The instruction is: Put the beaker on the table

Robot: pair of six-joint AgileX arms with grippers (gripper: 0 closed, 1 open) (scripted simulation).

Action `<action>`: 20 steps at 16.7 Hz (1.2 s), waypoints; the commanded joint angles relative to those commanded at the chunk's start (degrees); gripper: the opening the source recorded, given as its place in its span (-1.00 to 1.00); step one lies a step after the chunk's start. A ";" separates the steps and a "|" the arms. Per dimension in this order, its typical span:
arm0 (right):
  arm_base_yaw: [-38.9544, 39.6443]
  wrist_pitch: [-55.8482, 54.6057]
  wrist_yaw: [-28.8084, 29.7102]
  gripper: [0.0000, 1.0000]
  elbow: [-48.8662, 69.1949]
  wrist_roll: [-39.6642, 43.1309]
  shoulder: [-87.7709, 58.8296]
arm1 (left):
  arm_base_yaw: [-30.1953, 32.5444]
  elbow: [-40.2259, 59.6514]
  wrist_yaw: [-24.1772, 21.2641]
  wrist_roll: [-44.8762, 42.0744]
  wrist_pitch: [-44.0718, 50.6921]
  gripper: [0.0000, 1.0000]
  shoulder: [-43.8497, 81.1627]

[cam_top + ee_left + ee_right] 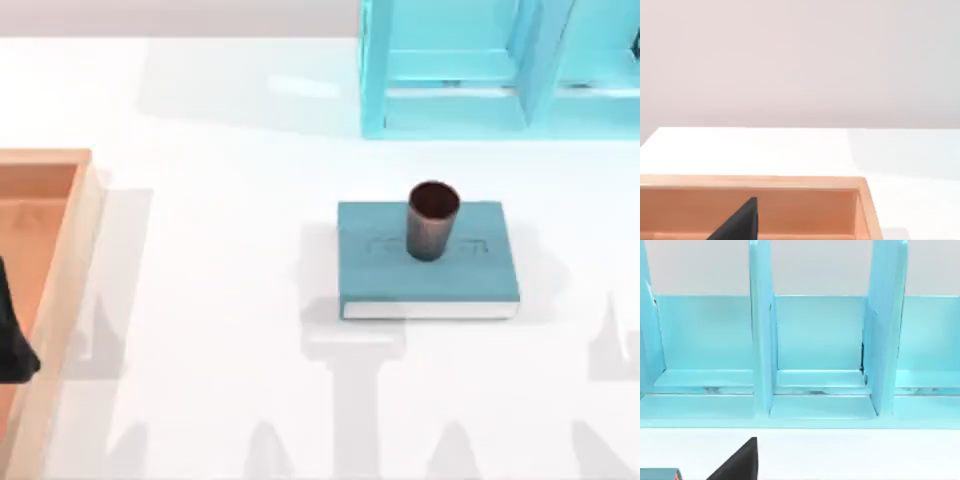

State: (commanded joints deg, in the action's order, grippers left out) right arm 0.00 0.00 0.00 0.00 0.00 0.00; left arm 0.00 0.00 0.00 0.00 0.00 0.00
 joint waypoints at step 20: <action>6.59 57.01 3.11 1.00 83.28 -18.25 -74.76 | 0.00 0.00 0.00 0.00 0.00 1.00 0.00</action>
State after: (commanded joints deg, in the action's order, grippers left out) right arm 6.59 57.01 3.11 83.28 -18.25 -74.76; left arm 0.00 0.00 0.00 0.00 0.00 0.00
